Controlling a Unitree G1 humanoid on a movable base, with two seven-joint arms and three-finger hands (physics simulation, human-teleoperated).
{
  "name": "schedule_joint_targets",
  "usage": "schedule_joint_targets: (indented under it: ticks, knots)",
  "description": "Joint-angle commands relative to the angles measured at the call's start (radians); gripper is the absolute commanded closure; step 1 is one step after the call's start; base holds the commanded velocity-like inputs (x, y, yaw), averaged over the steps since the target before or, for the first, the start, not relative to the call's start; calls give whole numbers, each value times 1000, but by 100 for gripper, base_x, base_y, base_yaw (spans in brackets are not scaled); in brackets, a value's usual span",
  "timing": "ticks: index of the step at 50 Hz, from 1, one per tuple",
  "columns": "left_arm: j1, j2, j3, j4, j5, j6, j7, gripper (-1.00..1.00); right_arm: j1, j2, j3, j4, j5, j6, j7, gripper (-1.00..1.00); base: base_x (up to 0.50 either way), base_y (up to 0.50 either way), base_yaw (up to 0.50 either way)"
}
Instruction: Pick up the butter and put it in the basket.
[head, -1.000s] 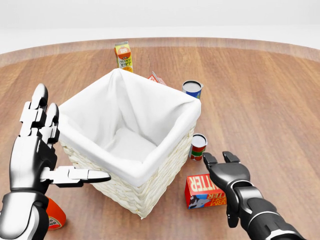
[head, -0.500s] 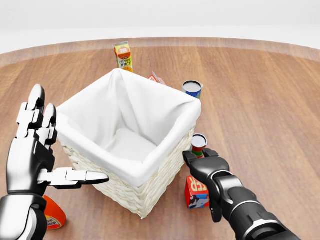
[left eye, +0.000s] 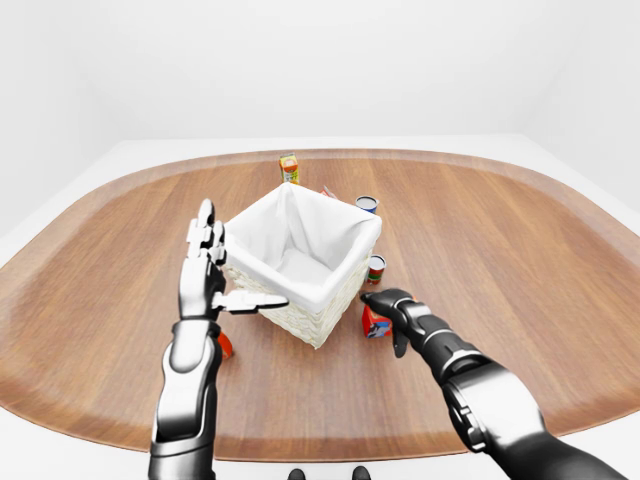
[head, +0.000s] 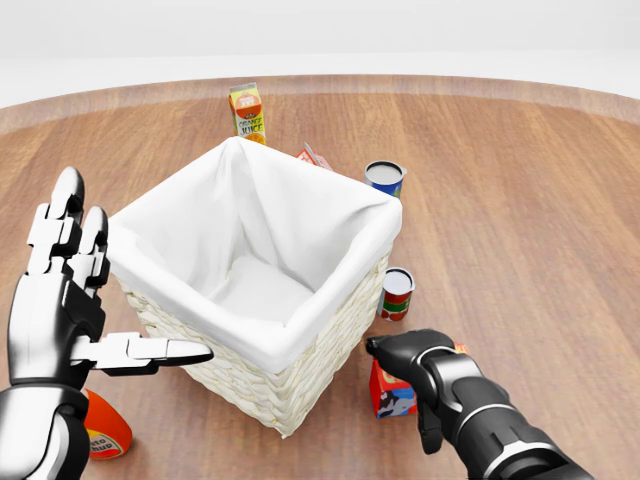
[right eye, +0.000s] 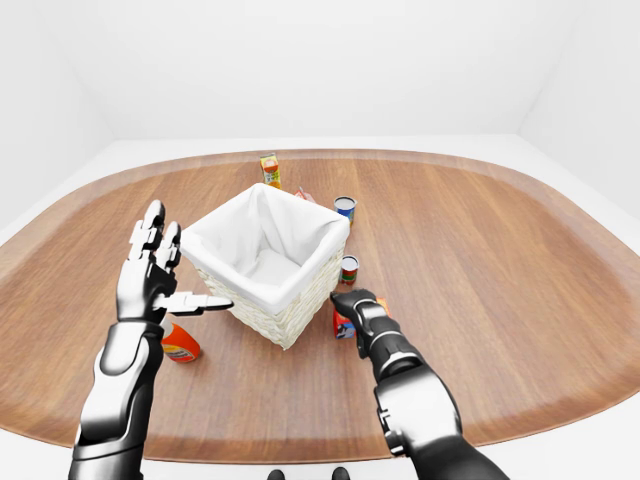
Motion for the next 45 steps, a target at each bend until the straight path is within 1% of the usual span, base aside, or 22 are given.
schedule_joint_targets:
  ticks: [1, 2, 22, 31, 38, 41, 45]
  knots:
    - [-6, 4, 6, 12, -4, 0, 0, -100, -8, 0, 10, 6, -30, 0, 6, 97, 0, 0, 0]
    - [-7, 5, 6, 15, -4, 0, 0, -100, -9, 1, 10, 6, -33, 0, 9, 100, 0, 0, 0]
    - [-8, 6, 5, -11, -2, 0, 1, -100, 23, -4, 5, 9, -58, 0, -61, 100, 0, 0, 0]
    - [1, 1, -1, -39, 3, 0, 3, -100, 28, -23, -1, 4, -46, 0, -76, 100, 0, 0, 0]
    - [4, -4, -6, -43, 8, 0, 5, -100, 28, -72, -41, -13, 49, 0, -121, 100, 0, 0, 0]
    - [3, -5, -7, -44, 8, 0, 5, -100, 26, -82, -32, -17, 61, 0, -125, 100, 0, 0, 0]
    - [1, -3, -6, -45, 8, 0, 4, -100, 24, -112, -49, -36, 120, 0, -137, 100, 0, 0, 0]
